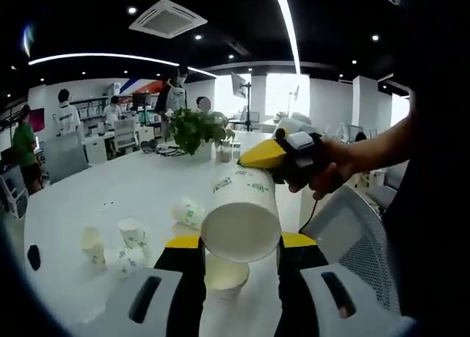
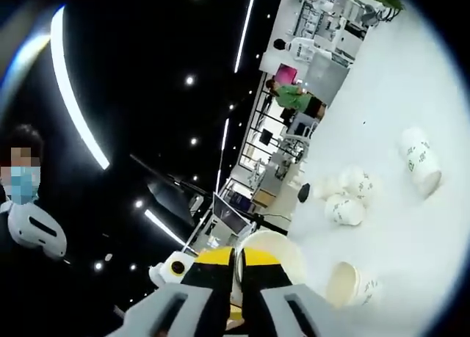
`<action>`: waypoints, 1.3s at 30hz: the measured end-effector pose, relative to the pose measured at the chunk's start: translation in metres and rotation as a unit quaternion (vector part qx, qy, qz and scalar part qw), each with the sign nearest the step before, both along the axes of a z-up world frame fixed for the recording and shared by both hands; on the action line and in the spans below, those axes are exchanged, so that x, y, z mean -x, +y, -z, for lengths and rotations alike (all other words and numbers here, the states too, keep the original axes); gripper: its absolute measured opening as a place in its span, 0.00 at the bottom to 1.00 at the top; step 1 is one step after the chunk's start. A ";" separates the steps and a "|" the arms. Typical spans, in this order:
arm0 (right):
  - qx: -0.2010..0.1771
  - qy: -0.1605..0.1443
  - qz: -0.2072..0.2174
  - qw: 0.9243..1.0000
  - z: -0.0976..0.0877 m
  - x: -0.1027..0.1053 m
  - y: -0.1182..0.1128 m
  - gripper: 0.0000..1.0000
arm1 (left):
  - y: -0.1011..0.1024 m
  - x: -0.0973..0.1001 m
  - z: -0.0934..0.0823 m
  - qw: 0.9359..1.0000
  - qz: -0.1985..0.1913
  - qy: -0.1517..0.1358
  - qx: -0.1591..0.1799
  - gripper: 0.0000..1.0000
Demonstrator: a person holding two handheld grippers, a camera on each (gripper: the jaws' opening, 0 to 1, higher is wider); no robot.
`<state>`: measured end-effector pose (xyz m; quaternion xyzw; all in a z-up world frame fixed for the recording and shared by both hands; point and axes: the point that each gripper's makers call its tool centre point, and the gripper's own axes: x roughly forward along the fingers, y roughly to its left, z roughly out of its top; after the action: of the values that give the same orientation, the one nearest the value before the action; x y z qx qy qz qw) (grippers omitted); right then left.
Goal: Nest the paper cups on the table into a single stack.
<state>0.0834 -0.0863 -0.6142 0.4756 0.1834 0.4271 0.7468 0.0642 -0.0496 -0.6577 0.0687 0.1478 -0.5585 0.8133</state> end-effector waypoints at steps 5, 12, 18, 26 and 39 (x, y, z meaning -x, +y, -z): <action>0.010 -0.011 -0.004 1.000 -0.004 0.001 0.003 0.00 | 0.003 -0.002 0.004 1.000 -0.002 -0.001 -0.009 0.35; 0.026 -0.025 -0.001 0.999 -0.008 0.001 0.002 0.00 | 0.003 -0.004 0.004 1.000 -0.010 0.005 -0.006 0.33; 0.029 -0.034 0.011 0.999 -0.016 -0.002 -0.001 0.00 | 0.006 -0.006 0.010 1.000 -0.020 0.008 -0.012 0.36; 0.088 -0.064 0.017 0.994 -0.016 -0.004 0.000 0.00 | 0.012 -0.006 0.012 0.999 -0.029 0.007 -0.013 0.41; 0.261 -0.123 0.000 0.958 0.006 -0.001 0.014 0.00 | 0.020 -0.010 0.016 0.998 -0.051 0.002 -0.022 0.61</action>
<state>0.0848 -0.0723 -0.6200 0.2080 0.1954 0.4196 0.8617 0.0742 -0.0294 -0.6740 0.0780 0.1646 -0.5130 0.8388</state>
